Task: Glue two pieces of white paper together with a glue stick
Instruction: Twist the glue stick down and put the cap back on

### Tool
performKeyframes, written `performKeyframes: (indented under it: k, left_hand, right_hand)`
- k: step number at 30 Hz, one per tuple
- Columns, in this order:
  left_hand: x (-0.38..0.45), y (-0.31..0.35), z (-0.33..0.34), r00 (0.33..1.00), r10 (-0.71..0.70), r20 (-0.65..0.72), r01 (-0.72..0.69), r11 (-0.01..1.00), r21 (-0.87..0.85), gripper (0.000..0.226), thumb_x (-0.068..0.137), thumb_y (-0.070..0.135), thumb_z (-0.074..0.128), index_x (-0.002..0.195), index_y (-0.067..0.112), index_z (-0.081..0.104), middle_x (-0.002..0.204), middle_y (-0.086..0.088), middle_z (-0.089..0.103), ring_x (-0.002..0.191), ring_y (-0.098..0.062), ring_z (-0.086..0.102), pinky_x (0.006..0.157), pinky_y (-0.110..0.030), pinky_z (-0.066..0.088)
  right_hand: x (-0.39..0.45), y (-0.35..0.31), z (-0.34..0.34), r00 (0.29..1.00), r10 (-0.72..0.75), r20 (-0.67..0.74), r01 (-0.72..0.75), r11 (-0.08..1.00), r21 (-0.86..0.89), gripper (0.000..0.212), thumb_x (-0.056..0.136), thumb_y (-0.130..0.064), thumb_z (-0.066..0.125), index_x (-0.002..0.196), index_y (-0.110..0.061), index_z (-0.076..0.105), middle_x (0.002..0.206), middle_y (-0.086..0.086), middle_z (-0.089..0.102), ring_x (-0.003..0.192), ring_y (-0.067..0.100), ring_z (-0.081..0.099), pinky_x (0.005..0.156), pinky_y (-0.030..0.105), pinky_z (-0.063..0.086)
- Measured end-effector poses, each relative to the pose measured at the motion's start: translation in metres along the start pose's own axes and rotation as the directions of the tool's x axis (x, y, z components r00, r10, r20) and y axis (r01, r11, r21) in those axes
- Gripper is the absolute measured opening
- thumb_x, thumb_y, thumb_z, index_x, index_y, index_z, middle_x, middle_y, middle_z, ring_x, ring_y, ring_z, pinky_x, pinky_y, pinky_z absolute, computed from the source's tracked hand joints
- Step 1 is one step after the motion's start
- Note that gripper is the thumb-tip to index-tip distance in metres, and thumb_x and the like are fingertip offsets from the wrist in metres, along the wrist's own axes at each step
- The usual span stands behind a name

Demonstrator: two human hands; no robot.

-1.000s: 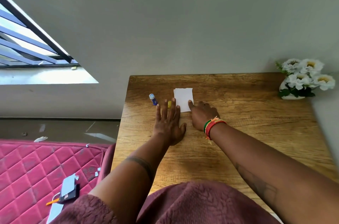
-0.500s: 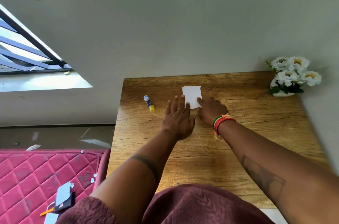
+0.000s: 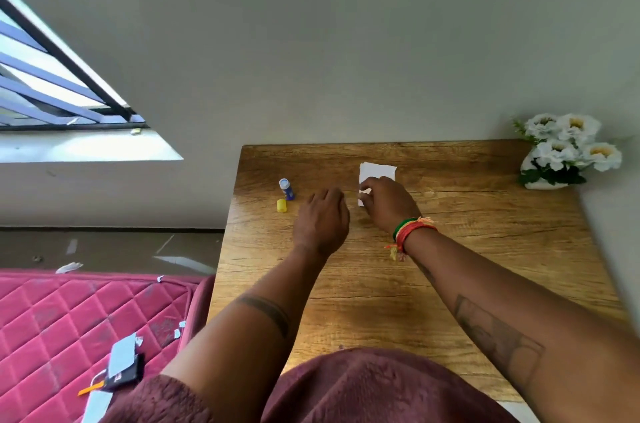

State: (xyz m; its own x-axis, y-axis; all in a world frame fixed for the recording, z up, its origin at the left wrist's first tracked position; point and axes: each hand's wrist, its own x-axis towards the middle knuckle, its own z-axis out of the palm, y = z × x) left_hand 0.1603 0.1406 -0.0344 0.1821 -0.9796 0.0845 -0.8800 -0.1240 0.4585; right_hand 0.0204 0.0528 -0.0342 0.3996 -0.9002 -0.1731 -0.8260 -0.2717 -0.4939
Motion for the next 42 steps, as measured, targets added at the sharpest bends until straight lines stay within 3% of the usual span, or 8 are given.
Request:
performKeyframes:
  k: [6, 11, 17, 22, 27, 31, 37, 42]
  left_hand:
    - [-0.035, -0.052, -0.019, 0.958, -0.272, -0.096, 0.26, 0.958, -0.12, 0.013, 0.102, 0.031, 0.041, 0.096, 0.025, 0.05, 0.09, 0.002, 0.057, 0.078, -0.017, 0.055, 0.064, -0.032, 0.037]
    - [-0.036, -0.08, -0.03, 0.838, -0.511, -0.193, 0.457, 0.849, -0.265, 0.012, 0.102, 0.028, 0.046, 0.093, 0.022, 0.05, 0.088, -0.001, 0.058, 0.075, -0.019, 0.055, 0.063, -0.031, 0.037]
    - [-0.022, -0.103, -0.027, 0.765, -0.633, -0.122, 0.576, 0.756, -0.309, 0.031, 0.101, 0.033, 0.051, 0.124, 0.012, 0.052, 0.121, -0.011, 0.056, 0.098, -0.026, 0.059, 0.078, -0.032, 0.041]
    - [-0.014, -0.116, -0.021, 0.777, -0.63, -0.009, 0.606, 0.751, -0.264, 0.04, 0.1, 0.038, 0.056, 0.134, 0.017, 0.048, 0.13, -0.01, 0.051, 0.106, -0.027, 0.059, 0.078, -0.034, 0.042]
    - [-0.008, -0.124, -0.019, 0.818, -0.573, 0.047, 0.568, 0.792, -0.223, 0.036, 0.099, 0.037, 0.059, 0.13, 0.021, 0.052, 0.129, -0.008, 0.052, 0.102, -0.026, 0.061, 0.078, -0.037, 0.049]
    - [0.001, -0.119, -0.018, 0.858, -0.504, 0.1, 0.513, 0.83, -0.221, 0.035, 0.099, 0.037, 0.059, 0.13, 0.022, 0.054, 0.13, -0.006, 0.053, 0.103, -0.025, 0.062, 0.081, -0.042, 0.055]
    - [0.008, -0.106, -0.012, 0.881, -0.455, 0.126, 0.471, 0.863, -0.181, 0.038, 0.098, 0.04, 0.058, 0.131, 0.022, 0.052, 0.132, -0.009, 0.052, 0.106, -0.03, 0.062, 0.083, -0.046, 0.055]
    - [0.003, -0.107, -0.014, 0.879, -0.457, 0.135, 0.476, 0.851, -0.221, 0.044, 0.097, 0.044, 0.061, 0.132, 0.021, 0.052, 0.131, -0.008, 0.052, 0.106, -0.028, 0.063, 0.088, -0.048, 0.056]
  right_hand:
    - [0.006, -0.057, 0.035, 0.995, -0.066, 0.069, 0.057, 0.99, 0.126, 0.033, 0.095, -0.033, 0.064, 0.124, -0.017, 0.067, 0.121, 0.005, 0.069, 0.106, 0.023, 0.066, 0.083, 0.032, 0.051]
    - [0.015, -0.088, 0.057, 0.996, -0.064, 0.067, 0.053, 0.986, 0.156, 0.042, 0.092, -0.033, 0.07, 0.131, -0.017, 0.062, 0.119, 0.006, 0.068, 0.105, 0.024, 0.065, 0.083, 0.034, 0.052]
    - [0.029, -0.11, 0.075, 0.996, -0.059, 0.065, 0.047, 0.983, 0.175, 0.058, 0.086, -0.037, 0.077, 0.138, -0.021, 0.057, 0.133, 0.005, 0.063, 0.118, 0.025, 0.062, 0.094, 0.038, 0.055]
    - [0.04, -0.12, 0.089, 0.997, -0.063, 0.054, 0.051, 0.98, 0.19, 0.044, 0.084, -0.037, 0.078, 0.122, -0.021, 0.064, 0.116, 0.005, 0.067, 0.103, 0.023, 0.065, 0.084, 0.035, 0.055]
    - [0.045, -0.123, 0.094, 0.998, -0.063, -0.009, 0.064, 0.981, 0.184, 0.026, 0.09, -0.034, 0.071, 0.11, -0.018, 0.069, 0.106, 0.006, 0.066, 0.096, 0.025, 0.063, 0.073, 0.028, 0.043]
    - [0.048, -0.118, 0.085, 0.996, -0.063, -0.055, 0.074, 0.974, 0.216, 0.029, 0.091, -0.036, 0.069, 0.115, -0.019, 0.067, 0.11, 0.005, 0.065, 0.098, 0.022, 0.064, 0.078, 0.034, 0.055]
    - [0.053, -0.102, 0.07, 0.997, -0.024, -0.08, 0.042, 0.97, 0.241, 0.027, 0.091, -0.034, 0.071, 0.111, -0.016, 0.069, 0.107, 0.006, 0.066, 0.096, 0.022, 0.063, 0.075, 0.027, 0.044]
    - [0.047, -0.094, 0.061, 0.996, -0.022, -0.083, 0.044, 0.961, 0.272, 0.026, 0.093, -0.032, 0.07, 0.112, -0.015, 0.068, 0.108, 0.006, 0.067, 0.096, 0.02, 0.064, 0.076, 0.026, 0.045]
